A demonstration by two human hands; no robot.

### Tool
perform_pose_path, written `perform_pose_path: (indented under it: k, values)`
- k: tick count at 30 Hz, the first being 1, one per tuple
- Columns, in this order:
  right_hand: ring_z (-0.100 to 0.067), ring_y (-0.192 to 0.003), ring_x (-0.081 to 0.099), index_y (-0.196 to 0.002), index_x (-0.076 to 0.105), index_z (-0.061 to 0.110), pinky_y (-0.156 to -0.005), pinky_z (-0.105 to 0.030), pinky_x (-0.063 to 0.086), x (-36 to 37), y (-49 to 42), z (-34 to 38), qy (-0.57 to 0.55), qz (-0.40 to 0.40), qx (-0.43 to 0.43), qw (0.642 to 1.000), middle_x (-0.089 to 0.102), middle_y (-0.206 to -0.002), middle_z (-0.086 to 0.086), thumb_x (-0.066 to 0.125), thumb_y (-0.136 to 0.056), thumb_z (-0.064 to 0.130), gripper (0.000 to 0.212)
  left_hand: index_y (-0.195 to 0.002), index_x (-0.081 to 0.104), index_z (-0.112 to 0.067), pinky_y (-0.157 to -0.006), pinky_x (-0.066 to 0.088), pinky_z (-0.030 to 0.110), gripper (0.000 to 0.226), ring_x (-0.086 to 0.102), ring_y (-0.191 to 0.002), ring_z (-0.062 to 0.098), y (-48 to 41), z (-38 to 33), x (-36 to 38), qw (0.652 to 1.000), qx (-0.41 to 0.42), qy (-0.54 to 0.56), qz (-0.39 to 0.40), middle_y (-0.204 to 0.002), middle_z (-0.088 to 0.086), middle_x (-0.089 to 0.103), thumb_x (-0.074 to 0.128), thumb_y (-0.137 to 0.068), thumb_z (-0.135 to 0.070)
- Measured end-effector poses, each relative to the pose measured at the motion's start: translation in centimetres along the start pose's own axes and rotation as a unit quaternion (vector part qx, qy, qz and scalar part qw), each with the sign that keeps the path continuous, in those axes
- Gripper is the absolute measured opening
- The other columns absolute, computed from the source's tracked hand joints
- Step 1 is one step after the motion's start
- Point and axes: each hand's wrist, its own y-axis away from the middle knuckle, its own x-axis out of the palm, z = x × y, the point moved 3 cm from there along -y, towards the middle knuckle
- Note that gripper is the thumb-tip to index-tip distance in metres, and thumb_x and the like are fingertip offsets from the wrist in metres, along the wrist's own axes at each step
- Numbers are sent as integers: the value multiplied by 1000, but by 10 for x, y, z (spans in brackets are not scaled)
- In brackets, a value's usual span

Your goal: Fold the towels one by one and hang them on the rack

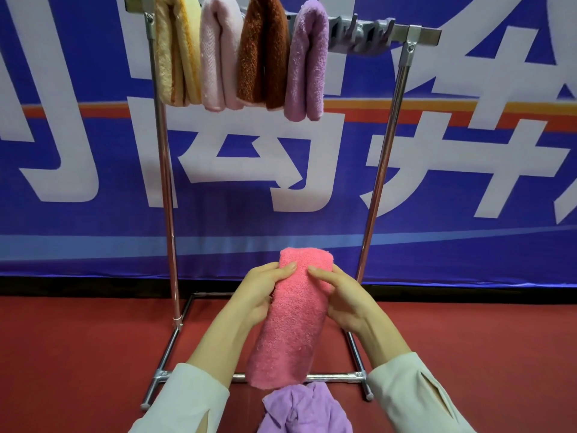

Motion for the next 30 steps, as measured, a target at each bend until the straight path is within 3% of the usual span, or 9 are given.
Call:
perform_pose_path:
  k: [3,6,12,18,21,23,25,27,30]
  values:
    - [-28,-106,65,-126,60,2,-79,-34,57,2,-1,-2,6,18,8,1000,66,-122,-19,69,-79,11,49,-105,67,0,-67,57,30,18,69,-77,23,-1,-2,-2,1000,-1,-7,-6,-96,17,71,61,-90,-9]
    - [-27,-98,68,-126,60,-1,-76,-33,58,2,-1,-5,1,37,18,999,67,-118,-19,70,-76,12,52,-103,65,-1,-73,52,32,15,65,-78,22,-1,-4,-2,999,7,-43,-2,-93,14,69,57,-93,-9]
    - [-22,-84,72,-121,62,-2,-71,-31,59,6,1,-8,-14,56,49,997,71,-105,-15,68,-74,9,48,-103,69,-11,-85,54,41,15,69,-88,22,-7,-3,-3,977,116,-167,-68,-101,11,73,63,-90,-18]
    - [-24,-79,72,-129,56,-4,-65,-30,58,4,2,-7,-19,30,51,998,71,-100,-16,66,-74,8,57,-104,71,-6,-93,53,43,48,70,-95,28,-8,5,-6,987,-15,-161,-22,-99,13,74,62,-87,-49]
    - [-26,-88,71,-126,58,-4,-74,-33,57,7,4,-5,-16,29,44,999,70,-106,-18,66,-76,13,53,-111,69,-7,-89,54,37,41,69,-100,28,-4,6,-4,995,-75,-53,26,-106,15,72,63,-88,-41]
    - [-27,-98,69,-123,61,0,-80,-34,56,10,6,-1,-17,20,21,999,69,-113,-18,63,-85,19,42,-113,68,-5,-85,55,35,40,68,-99,27,-2,5,-5,995,-88,-36,40,-109,16,71,65,-87,-35]
    - [-20,-97,70,-120,62,7,-73,-28,56,11,6,3,27,-13,-18,999,71,-111,-12,58,-94,22,30,-113,68,-4,-84,54,34,39,69,-97,25,-1,5,-7,993,-96,-46,46,-107,14,72,68,-85,-31]
    - [-17,-97,70,-121,61,10,-72,-24,56,12,6,4,49,-26,-55,997,71,-111,-8,54,-98,20,27,-109,70,-5,-83,54,33,34,71,-93,23,2,3,-6,993,-93,-42,56,-105,12,73,71,-81,-25]
    - [-21,-105,69,-125,60,10,-82,-30,55,11,4,7,49,-33,-88,994,71,-115,-9,51,-99,17,29,-111,68,-7,-78,56,33,30,71,-91,25,5,-5,-5,996,-46,-4,81,-106,14,72,69,-81,-11]
